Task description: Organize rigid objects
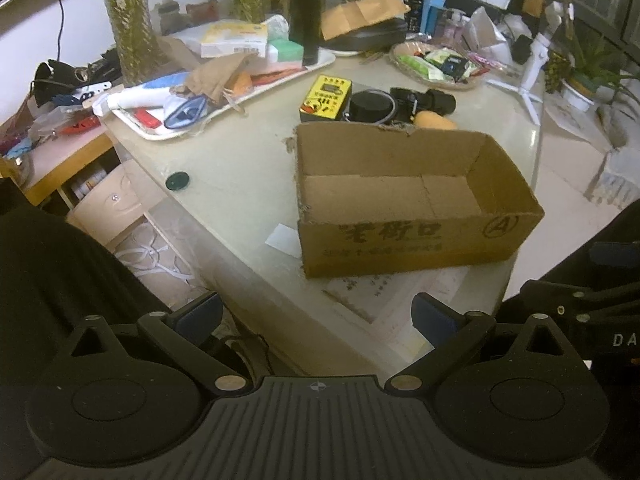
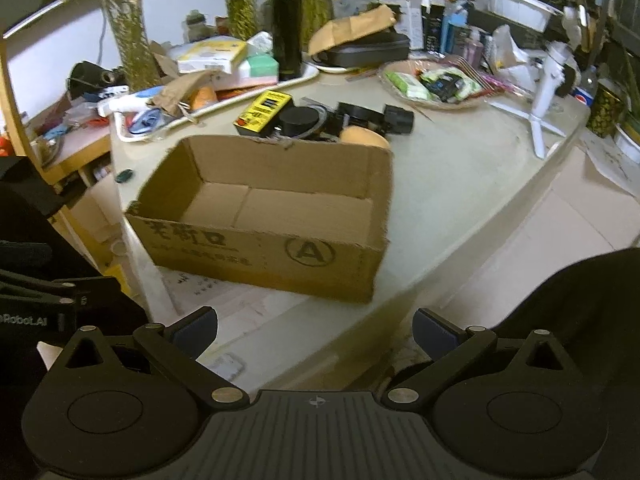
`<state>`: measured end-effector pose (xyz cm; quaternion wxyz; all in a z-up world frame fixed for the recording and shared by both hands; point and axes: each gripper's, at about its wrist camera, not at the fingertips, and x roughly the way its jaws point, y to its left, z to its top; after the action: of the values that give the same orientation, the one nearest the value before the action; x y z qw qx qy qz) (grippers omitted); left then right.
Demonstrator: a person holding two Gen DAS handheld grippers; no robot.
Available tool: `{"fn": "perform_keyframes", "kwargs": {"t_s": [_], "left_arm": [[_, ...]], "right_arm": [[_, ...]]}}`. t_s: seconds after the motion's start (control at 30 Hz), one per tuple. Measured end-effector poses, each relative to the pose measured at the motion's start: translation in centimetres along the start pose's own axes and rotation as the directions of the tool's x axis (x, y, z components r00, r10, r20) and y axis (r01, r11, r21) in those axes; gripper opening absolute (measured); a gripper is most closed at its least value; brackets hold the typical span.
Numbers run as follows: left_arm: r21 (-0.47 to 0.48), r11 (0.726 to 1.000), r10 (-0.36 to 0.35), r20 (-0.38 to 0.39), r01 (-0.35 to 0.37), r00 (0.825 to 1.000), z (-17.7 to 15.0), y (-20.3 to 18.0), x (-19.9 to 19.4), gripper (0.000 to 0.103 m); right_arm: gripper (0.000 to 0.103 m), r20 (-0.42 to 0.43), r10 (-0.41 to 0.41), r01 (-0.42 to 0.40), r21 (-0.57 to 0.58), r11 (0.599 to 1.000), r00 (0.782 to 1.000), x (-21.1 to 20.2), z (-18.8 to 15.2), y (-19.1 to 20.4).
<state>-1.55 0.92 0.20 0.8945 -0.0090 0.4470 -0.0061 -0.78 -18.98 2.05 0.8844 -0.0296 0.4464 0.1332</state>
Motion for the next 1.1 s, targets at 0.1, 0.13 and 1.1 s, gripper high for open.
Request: {"fn": "perform_keyframes", "kwargs": {"t_s": [0.1, 0.13, 1.1], "left_arm": [[0.005, 1.0, -0.007, 0.043, 0.006, 0.999, -0.2, 0.1, -0.3, 0.103], [0.004, 1.0, -0.011, 0.044, 0.011, 0.999, -0.1, 0.1, -0.3, 0.103], [0.003, 0.998, -0.059, 0.109, 0.059, 0.992, 6.1, 0.3, 0.6, 0.103]], "right_arm": [[0.103, 0.006, 0.03, -0.03, 0.005, 1.0, 1.0, 0.1, 0.1, 0.1], [0.103, 0.007, 0.038, -0.038, 0.005, 0.999, 0.999, 0.1, 0.1, 0.1], [0.103, 0.056, 0.112, -0.119, 0.164, 0.979, 0.992, 2.2, 5.7, -6.2]]}}
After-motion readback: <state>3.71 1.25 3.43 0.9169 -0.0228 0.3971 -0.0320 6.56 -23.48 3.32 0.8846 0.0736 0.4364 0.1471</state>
